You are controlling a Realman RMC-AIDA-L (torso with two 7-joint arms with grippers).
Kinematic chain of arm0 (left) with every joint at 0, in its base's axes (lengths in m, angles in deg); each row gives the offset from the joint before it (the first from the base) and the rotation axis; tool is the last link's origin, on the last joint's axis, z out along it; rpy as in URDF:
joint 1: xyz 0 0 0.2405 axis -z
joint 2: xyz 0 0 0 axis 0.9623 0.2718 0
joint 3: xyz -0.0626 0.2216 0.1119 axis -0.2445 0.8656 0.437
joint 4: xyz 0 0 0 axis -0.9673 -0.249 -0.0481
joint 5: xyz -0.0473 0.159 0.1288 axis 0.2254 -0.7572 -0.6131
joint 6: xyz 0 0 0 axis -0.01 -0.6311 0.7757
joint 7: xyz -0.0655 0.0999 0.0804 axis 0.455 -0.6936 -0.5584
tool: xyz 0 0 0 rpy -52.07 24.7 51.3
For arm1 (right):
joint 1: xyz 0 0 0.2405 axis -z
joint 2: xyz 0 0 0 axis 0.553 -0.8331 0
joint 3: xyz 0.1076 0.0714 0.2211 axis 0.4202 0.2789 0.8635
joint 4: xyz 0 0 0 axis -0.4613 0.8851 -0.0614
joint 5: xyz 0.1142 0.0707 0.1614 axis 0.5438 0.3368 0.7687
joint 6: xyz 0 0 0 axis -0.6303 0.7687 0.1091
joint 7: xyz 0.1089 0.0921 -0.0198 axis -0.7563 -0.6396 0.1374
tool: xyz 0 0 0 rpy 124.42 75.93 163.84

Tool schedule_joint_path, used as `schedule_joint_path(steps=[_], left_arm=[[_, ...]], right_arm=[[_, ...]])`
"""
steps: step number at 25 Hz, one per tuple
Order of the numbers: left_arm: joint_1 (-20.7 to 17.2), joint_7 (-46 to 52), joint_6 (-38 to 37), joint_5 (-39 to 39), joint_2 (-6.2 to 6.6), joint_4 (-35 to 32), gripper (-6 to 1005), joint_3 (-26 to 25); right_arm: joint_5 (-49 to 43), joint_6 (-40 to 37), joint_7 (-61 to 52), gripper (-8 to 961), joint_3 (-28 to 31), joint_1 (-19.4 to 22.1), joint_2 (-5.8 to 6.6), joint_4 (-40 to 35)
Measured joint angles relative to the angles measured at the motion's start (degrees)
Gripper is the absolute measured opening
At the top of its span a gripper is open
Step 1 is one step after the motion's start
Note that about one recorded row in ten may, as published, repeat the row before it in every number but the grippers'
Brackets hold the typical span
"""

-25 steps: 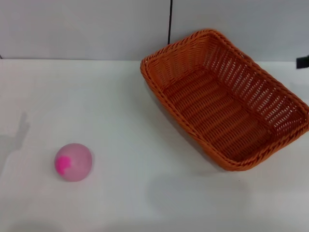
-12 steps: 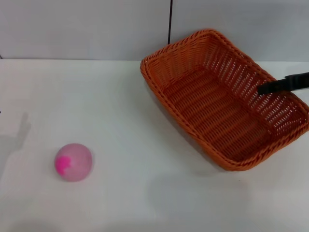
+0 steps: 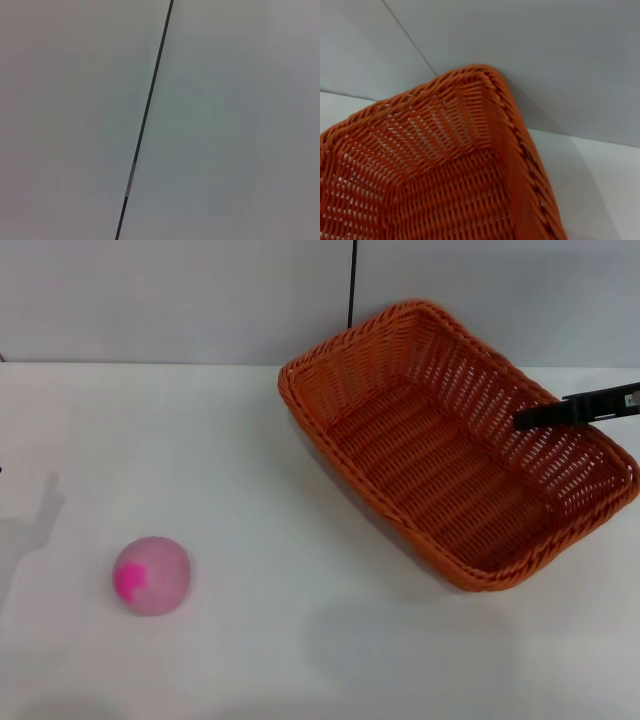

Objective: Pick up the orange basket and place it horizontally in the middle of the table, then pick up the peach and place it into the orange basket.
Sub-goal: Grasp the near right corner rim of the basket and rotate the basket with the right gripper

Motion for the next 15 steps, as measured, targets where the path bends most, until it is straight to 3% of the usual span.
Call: schedule_joint_path(steps=[7,12,14,15], left_arm=[[0.2,0.0,-0.1,0.0,0.00,0.0,763,0.0],[0.3,0.0,-0.1,0.0,0.00,0.0,759,0.0],[0.3,0.0,-0.1,0.1,0.00,0.0,757,0.0],[0.3,0.0,-0.1,0.1,0.00,0.0,756,0.0]], right_arm=[[0.6,0.5,1.4,531,0.3,0.3,-0.41,-0.5],[3.1,0.4,3.9,294,0.0,0.6,-0.45,-0.1],[3.1,-0.4,5.6,150,-0.1,0.6,-0.52,-0.8],[3.1,-0.4,5.6,150,-0.1,0.6,-0.52,-0.8]])
